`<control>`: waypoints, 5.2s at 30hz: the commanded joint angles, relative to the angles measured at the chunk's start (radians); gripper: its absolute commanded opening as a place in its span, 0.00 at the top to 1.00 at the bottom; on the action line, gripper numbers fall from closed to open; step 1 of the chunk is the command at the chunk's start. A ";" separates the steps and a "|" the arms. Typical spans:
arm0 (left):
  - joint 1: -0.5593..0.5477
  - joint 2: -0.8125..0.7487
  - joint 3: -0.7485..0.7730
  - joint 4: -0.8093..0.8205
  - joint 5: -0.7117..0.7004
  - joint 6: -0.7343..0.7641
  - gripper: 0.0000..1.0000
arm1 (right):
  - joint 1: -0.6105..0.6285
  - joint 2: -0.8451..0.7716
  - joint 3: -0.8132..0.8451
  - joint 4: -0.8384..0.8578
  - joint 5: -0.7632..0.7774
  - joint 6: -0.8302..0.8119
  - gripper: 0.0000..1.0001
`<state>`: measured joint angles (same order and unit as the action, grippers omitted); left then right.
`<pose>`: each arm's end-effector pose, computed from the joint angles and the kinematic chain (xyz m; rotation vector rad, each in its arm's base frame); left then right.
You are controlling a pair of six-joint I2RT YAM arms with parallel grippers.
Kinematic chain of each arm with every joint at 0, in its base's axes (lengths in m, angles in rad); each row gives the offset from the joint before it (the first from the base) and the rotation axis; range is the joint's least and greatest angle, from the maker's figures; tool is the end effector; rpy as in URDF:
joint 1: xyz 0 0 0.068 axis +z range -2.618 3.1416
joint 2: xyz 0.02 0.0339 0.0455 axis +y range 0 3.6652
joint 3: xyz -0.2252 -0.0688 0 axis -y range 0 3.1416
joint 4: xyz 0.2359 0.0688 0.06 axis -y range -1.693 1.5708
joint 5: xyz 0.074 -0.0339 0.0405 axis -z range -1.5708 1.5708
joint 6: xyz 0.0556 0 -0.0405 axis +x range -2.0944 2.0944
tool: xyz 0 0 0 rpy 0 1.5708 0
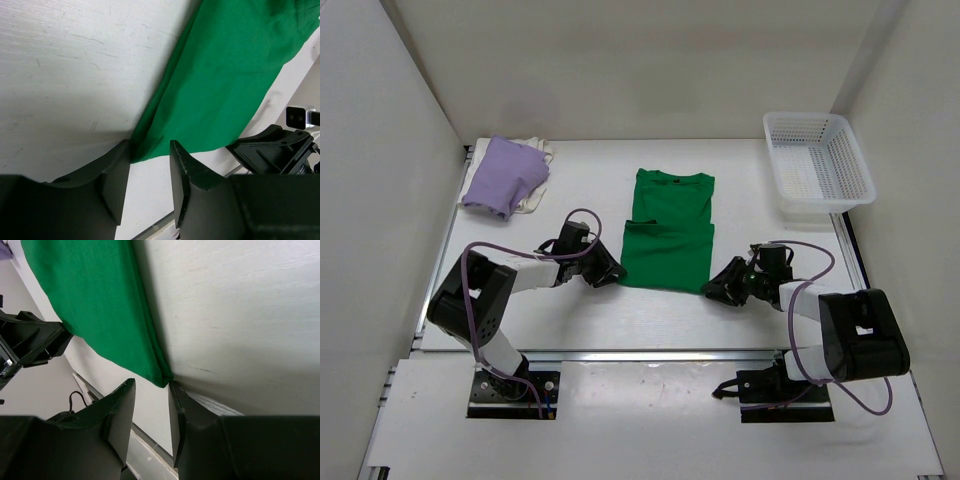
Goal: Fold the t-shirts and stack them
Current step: Grab one side of the 2/3 rectangular tshirt with both arms, then fold the long partially folded tshirt into a neat square, then put the neatly folded tshirt into the corner of the board with the left arm
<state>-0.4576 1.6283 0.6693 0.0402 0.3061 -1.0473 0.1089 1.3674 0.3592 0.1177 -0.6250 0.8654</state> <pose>0.2569 -0.1452 0.0787 -0.6539 2.6406 -0.9336 0.2211 0.0569 0.0739 0.6798 2.5110 1.1661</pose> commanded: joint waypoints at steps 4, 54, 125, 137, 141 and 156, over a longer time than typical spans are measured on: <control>0.014 -0.024 -0.024 -0.112 -0.058 0.043 0.56 | -0.015 0.010 0.004 0.010 0.059 -0.014 0.71; 0.022 -0.288 0.456 -0.780 -0.071 0.319 1.00 | 0.069 -0.130 0.538 -0.633 0.104 -0.321 1.00; 0.135 0.027 0.263 -0.089 -0.030 0.167 0.02 | 0.087 0.711 1.138 -0.404 -0.156 -0.391 0.88; 0.214 0.169 0.272 -0.053 -0.068 0.247 0.02 | 0.025 0.277 0.946 -0.524 -0.136 -0.473 0.47; 0.180 0.260 0.338 -0.025 -0.095 0.254 0.08 | -0.003 0.127 0.824 -0.520 -0.151 -0.456 0.48; 0.065 0.447 0.559 0.202 -0.036 0.062 0.90 | -0.090 -0.053 0.563 -0.357 -0.254 -0.302 0.51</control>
<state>-0.3969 2.0655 1.1091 0.2798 0.2523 -0.9810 0.0364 1.3643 0.9424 -0.3119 -0.8356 0.5278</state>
